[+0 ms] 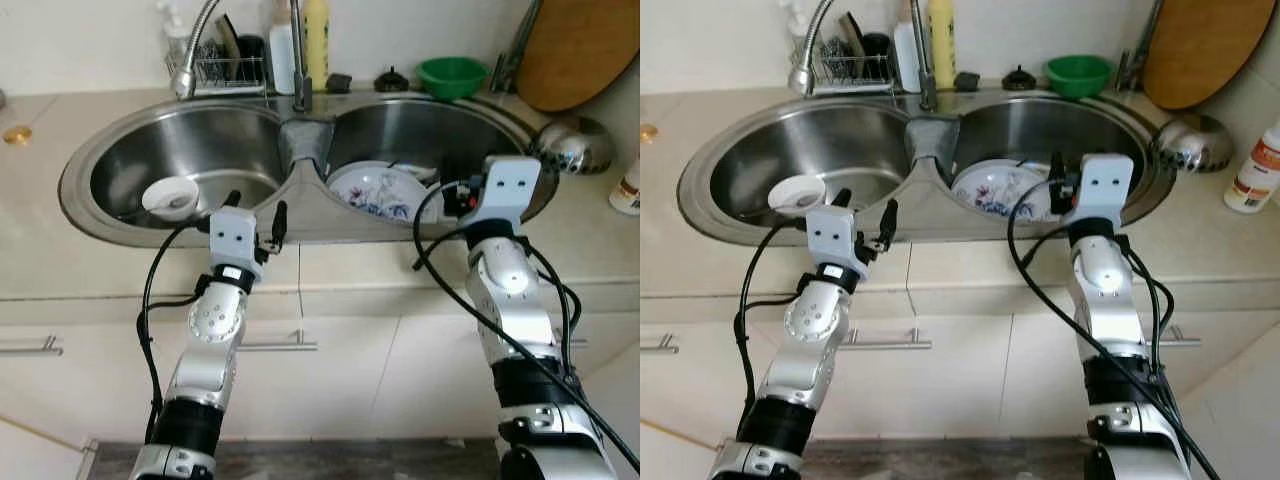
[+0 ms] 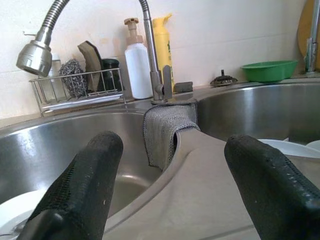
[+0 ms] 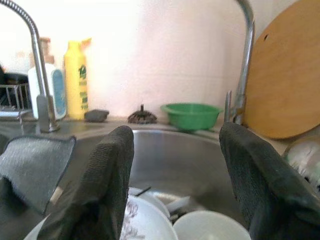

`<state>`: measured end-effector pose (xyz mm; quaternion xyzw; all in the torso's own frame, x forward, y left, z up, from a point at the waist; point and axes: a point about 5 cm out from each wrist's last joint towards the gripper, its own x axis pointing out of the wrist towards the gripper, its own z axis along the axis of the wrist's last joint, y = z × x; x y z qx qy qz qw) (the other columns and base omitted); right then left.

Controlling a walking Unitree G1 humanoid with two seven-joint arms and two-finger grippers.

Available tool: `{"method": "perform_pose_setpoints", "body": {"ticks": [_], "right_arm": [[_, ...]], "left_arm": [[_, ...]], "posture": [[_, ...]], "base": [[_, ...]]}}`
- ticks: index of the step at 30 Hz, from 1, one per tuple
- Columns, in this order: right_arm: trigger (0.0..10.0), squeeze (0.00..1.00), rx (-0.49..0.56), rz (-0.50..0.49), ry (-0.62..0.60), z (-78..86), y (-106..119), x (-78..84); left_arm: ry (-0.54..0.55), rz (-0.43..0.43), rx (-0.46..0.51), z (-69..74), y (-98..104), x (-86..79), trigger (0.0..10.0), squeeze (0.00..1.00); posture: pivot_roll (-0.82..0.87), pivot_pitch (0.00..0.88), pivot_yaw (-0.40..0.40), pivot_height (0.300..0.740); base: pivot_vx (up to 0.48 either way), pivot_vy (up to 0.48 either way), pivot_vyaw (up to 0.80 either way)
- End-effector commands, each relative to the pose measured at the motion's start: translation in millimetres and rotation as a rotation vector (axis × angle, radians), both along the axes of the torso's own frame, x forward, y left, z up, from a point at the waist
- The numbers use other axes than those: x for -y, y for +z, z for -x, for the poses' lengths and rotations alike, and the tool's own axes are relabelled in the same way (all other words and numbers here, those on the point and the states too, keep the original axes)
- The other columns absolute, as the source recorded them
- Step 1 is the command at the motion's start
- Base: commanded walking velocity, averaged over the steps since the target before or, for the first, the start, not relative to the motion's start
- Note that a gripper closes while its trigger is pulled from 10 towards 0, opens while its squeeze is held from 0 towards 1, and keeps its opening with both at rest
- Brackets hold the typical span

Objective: Kitchen organization

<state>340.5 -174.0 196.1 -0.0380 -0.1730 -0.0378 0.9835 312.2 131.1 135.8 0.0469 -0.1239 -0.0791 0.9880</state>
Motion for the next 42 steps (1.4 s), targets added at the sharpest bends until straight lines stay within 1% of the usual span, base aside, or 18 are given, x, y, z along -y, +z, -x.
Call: {"method": "perform_pose_setpoints", "body": {"ticks": [1, 4, 5, 7, 14, 22, 27, 35, 42], "right_arm": [[10.0, 0.0, 0.046, 0.012, -0.006, 3.4, 8, -1.5], [10.0, 0.0, 0.105, 0.087, -0.004, 8.1, 17, -5.0], [10.0, 0.0, 0.132, 0.121, 0.006, 11.7, 19, -9.3], [10.0, 0.0, 0.138, 0.135, 0.011, 13.4, 19, -11.5], [10.0, 0.0, 0.133, 0.156, 0.009, 18.8, 13, -17.0], [10.0, 0.0, 0.126, 0.156, -0.001, 20.5, 10, -18.7], [10.0, 0.0, 0.116, 0.154, -0.009, 20.1, 8, -19.8], [10.0, 0.0, 0.105, 0.156, 0.011, 21.6, 4, -27.2], [10.0, 0.0, 0.103, 0.16, 0.009, 21.6, 3, -26.6]], "left_arm": [[0.002, -0.004, -0.004, -1.7, 1, -2.1, 10.0, 0.0], [0.0, -0.005, 0.007, -1.0, 2, -2.4, 10.0, 0.0], [-0.001, -0.018, 0.03, -0.1, 6, -2.2, 10.0, 0.0], [-0.006, -0.026, 0.046, 0.4, 9, -1.5, 10.0, 0.0], [-0.022, -0.033, 0.09, 0.8, 18, 2.0, 10.0, 0.0], [-0.03, -0.04, 0.092, 2.5, 17, 3.8, 10.0, 0.0], [-0.021, -0.04, 0.093, 3.1, 16, 2.7, 10.0, 0.0], [-0.015, -0.057, 0.091, 3.3, 15, 2.4, 10.0, 0.0], [-0.018, -0.056, 0.086, 3.2, 13, 3.6, 10.0, 0.0]], "posture": [[-0.08, 0.001, 0.024, 0.74], [-0.08, 0.001, 0.024, 0.74], [-0.08, 0.002, 0.022, 0.74], [-0.08, 0.002, 0.022, 0.74], [-0.08, 0.007, 0.026, 0.74], [-0.08, 0.011, 0.027, 0.74], [-0.08, 0.014, 0.027, 0.74], [-0.08, 0.012, 0.022, 0.74], [-0.08, 0.006, 0.024, 0.74]], "base": [[0.0, 0.48, 0.0], [0.0, 0.48, 0.0], [0.0, 0.48, 0.0], [0.0, 0.48, 0.0], [0.0, 0.48, 0.0], [0.0, 0.48, 0.0], [0.0, 0.096, 0.0], [0.0, 0.0, 0.0], [0.0, 0.0, 0.0]]}}
